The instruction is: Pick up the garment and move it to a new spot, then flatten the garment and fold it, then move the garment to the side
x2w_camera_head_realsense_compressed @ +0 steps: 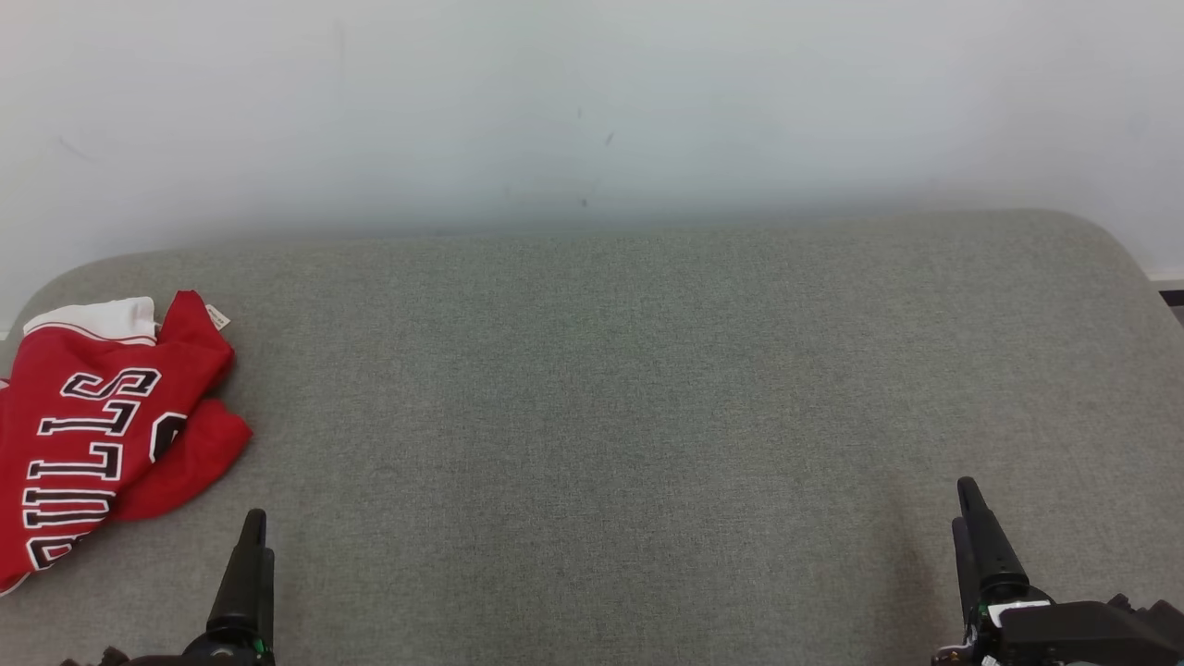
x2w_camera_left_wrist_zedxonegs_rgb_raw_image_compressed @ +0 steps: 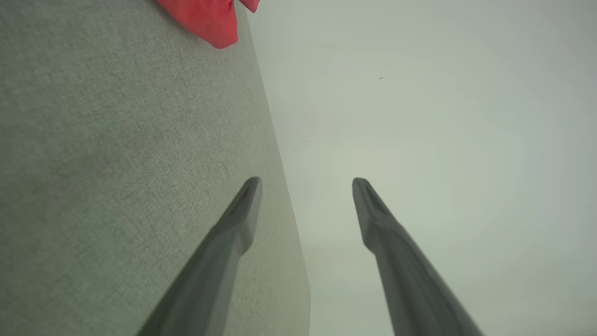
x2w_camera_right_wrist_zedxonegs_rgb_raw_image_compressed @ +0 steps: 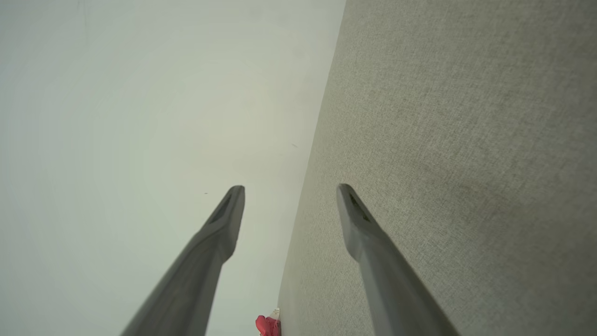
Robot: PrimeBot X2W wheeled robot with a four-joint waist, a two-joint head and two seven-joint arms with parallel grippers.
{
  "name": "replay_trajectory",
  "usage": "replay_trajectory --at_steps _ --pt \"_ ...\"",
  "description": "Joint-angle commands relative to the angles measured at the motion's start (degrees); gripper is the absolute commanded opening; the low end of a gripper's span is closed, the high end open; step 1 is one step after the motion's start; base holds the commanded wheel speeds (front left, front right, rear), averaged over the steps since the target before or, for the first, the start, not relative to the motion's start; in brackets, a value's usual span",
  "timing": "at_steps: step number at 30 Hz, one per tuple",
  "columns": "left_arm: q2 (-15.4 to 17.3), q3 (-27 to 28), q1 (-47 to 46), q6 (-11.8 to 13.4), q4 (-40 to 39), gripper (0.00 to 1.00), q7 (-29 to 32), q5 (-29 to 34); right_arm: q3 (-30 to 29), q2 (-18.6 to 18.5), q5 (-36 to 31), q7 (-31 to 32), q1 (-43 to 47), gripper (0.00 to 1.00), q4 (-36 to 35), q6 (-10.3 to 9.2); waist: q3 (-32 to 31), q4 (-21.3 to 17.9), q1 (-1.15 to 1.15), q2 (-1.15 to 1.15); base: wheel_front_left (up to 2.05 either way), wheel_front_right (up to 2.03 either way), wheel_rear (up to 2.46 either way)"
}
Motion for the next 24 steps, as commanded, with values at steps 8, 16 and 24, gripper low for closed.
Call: replay_trajectory --at_steps 8,16,24 --pt "0.3 0.9 -0.7 0.0 -2.9 1.0 -2.1 8.7 1.2 -0.2 -8.1 -2.0 -0.1 1.0 -2.6 0.14 -0.1 0.1 0.0 0.0 0.0 0.0 0.0" --pt "0.4 1.3 -0.1 0.0 -4.4 1.0 -4.1 18.8 2.2 -0.3 -16.0 -4.0 0.4 1.0 -4.2 0.15 -0.1 0.0 0.0 0.0 0.0 0.0 0.0" --pt "0.4 1.1 0.3 0.3 -5.5 1.0 -5.7 28.0 3.1 -0.3 -23.2 -5.6 0.8 1.0 -5.3 0.17 -0.1 0.0 0.0 0.0 0.0 0.0 0.0"
